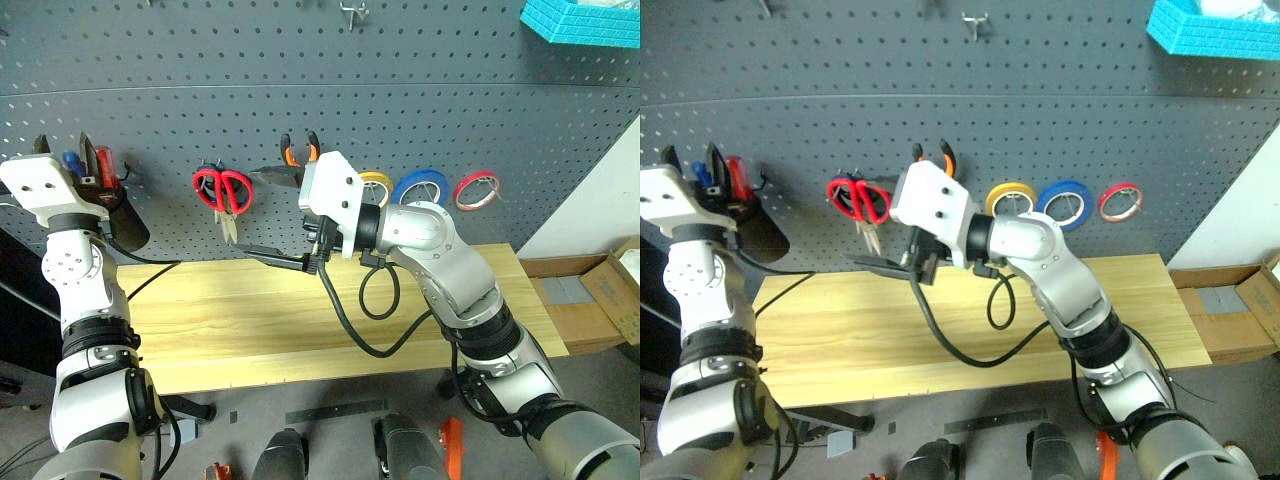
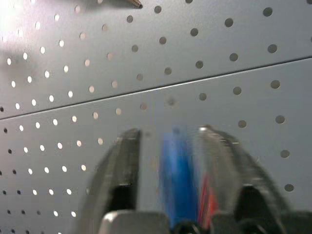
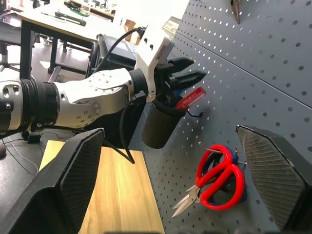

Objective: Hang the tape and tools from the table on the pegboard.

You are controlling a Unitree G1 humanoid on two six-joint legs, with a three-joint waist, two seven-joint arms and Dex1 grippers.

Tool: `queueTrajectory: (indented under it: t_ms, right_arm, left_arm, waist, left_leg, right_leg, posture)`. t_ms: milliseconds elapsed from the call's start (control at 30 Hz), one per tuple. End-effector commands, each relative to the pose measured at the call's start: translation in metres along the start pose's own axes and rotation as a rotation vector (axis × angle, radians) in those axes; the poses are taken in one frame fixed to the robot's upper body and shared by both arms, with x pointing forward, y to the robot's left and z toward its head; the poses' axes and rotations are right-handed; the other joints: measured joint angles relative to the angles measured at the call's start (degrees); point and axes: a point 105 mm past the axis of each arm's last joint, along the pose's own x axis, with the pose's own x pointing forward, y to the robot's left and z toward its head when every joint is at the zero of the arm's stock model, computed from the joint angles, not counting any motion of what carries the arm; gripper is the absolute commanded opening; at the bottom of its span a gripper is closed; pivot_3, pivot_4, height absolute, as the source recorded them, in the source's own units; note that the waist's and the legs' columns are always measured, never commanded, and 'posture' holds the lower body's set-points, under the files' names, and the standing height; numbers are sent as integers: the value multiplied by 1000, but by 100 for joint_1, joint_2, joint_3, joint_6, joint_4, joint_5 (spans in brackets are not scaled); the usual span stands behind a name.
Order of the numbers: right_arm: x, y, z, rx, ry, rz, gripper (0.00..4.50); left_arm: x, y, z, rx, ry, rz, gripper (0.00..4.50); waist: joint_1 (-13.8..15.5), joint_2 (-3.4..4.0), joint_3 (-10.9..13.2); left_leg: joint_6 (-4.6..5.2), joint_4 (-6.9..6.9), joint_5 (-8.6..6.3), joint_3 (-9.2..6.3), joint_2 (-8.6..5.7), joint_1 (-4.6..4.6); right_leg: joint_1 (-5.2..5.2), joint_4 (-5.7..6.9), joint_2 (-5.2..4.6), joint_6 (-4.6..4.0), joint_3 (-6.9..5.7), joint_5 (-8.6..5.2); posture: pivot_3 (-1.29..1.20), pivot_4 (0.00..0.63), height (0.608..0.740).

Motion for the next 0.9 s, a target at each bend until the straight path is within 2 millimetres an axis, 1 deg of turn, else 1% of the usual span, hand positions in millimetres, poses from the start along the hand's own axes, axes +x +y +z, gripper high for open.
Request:
queueTrajectory:
  t_ms: [33,100,133,200,267,333,367,400,433,467,500,533,567,633,667,700,733,767,833,900]
  right_arm:
    - [0,0,13,-39,-35,7,4500]
    - [0,0,13,-41,-33,7,4500]
    - [-1,-1,13,-43,-32,5,4500]
    - [-3,-2,12,-46,-29,2,4500]
    - [-7,-4,13,-40,-33,-7,4500]
    - [-15,-9,16,-20,-46,-28,4500]
    - [-19,-10,17,-13,-50,-35,4500]
    - [-23,-12,19,3,-60,-46,4500]
    - [-32,-15,21,30,-74,-59,4500]
    - [-39,-17,23,54,-83,-70,4500]
    - [-48,-19,24,76,-85,-81,4500]
    - [-53,-20,24,89,-83,-88,4500]
    - [-60,-19,21,106,-67,-94,4500]
    - [-73,-17,14,132,-26,-106,4500]
    - [-79,-16,10,143,-1,-114,4500]
    - [-83,-15,7,150,14,-119,4500]
    - [-92,-11,-4,161,67,-134,4500]
    - [-99,-6,-14,174,110,-147,4500]
    - [-110,4,-31,211,172,-182,4500]
    - [-116,11,-44,257,200,-219,4500]
  left_arm:
    - [2,16,9,-14,-39,76,3532]
    - [3,16,15,-38,-57,87,4192]
    - [5,13,25,-49,-95,78,4475]
    - [6,9,40,-60,-149,60,4475]
    - [8,0,65,-59,-232,14,4475]
    - [6,-17,97,-54,-328,-68,4475]
    - [5,-23,106,-57,-349,-92,4475]
    - [4,-32,118,-58,-378,-134,4475]
    - [0,-48,132,-62,-410,-216,4475]
    - [-4,-62,142,-73,-427,-288,4475]
    - [-10,-79,147,-85,-423,-375,4475]
    - [-15,-89,149,-94,-412,-429,4475]
    - [-24,-102,143,-121,-370,-505,4475]
    - [-41,-123,130,-170,-272,-625,4475]
    - [-49,-131,123,-198,-219,-675,4475]
    - [-54,-136,120,-214,-187,-701,4475]
    - [-69,-146,102,-238,-72,-762,4475]
    - [-80,-151,88,-259,13,-789,4475]
    - [-98,-154,63,-272,180,-783,4475]
    - [-107,-148,33,-241,357,-681,4475]
  waist:
    - [-21,0,0]
    - [-38,-1,0]
    - [-42,-2,-1]
    - [-44,-7,-4]
    - [-47,-13,-8]
    - [-48,-20,-12]
    - [-45,-22,-14]
    - [-43,-24,-15]
    - [-36,-26,-16]
    - [-26,-26,-18]
    - [-17,-26,-20]
    - [-13,-23,-22]
    - [-16,-18,-24]
    - [-28,4,-41]
    - [-34,8,-44]
    - [-52,8,-44]
    - [-72,9,-44]
    - [-79,9,-44]
    - [-80,13,-47]
    - [-80,13,-46]
  left_leg:
    - [0,0,0,0,0,0]
    - [0,0,0,0,0,0]
    - [0,0,0,0,0,0]
    - [-1,0,0,-2,0,-2]
    - [-3,0,1,-2,0,-3]
    - [-6,0,2,-3,0,-6]
    - [-8,1,3,-4,-1,-7]
    - [-8,1,3,-4,-3,-8]
    - [-8,1,3,-4,-5,-8]
    - [-8,1,3,-4,-9,-8]
    - [-7,1,2,-4,-11,-8]
    - [-3,1,0,-4,-13,-8]
    - [-1,1,-1,-2,-17,-5]
    - [4,0,-3,5,-19,-1]
    - [7,-1,-5,12,-19,4]
    - [9,-1,-5,14,-19,5]
    - [9,-1,-6,15,-16,6]
    - [10,1,-5,16,-14,6]
    - [13,-2,-7,17,-6,11]
    - [17,0,-9,24,-6,10]
  right_leg:
    - [0,0,0,0,0,0]
    - [0,0,0,0,1,0]
    - [0,0,0,0,0,0]
    - [0,-1,-1,0,0,0]
    - [-1,-2,-2,0,2,0]
    - [-2,-3,-2,0,3,1]
    - [-1,-4,-4,0,2,1]
    - [-1,-5,-6,0,2,1]
    - [-1,-5,-8,0,4,1]
    - [0,-5,-10,1,5,1]
    - [2,-7,-12,1,5,1]
    - [4,-8,-12,1,7,1]
    - [4,-7,-14,1,13,1]
    - [5,-6,-14,2,21,1]
    - [5,-4,-14,2,27,0]
    - [5,-3,-13,2,28,0]
    - [4,0,-10,2,30,0]
    - [3,4,-7,2,31,0]
    - [9,0,0,2,31,-1]
    - [7,1,1,3,35,-1]
  posture:
    - [-58,126,740]
    - [-64,122,740]
    - [-67,120,740]
    - [-69,117,740]
    - [-71,112,740]
    - [-69,109,740]
    - [-67,109,740]
    - [-66,108,740]
    - [-61,107,740]
    - [-57,107,740]
    - [-56,107,740]
    - [-55,107,740]
    - [-55,107,740]
    - [-57,107,740]
    - [-58,108,740]
    - [-59,109,740]
    - [-61,109,740]
    - [-61,109,740]
    - [-69,116,740]
    - [-73,120,740]
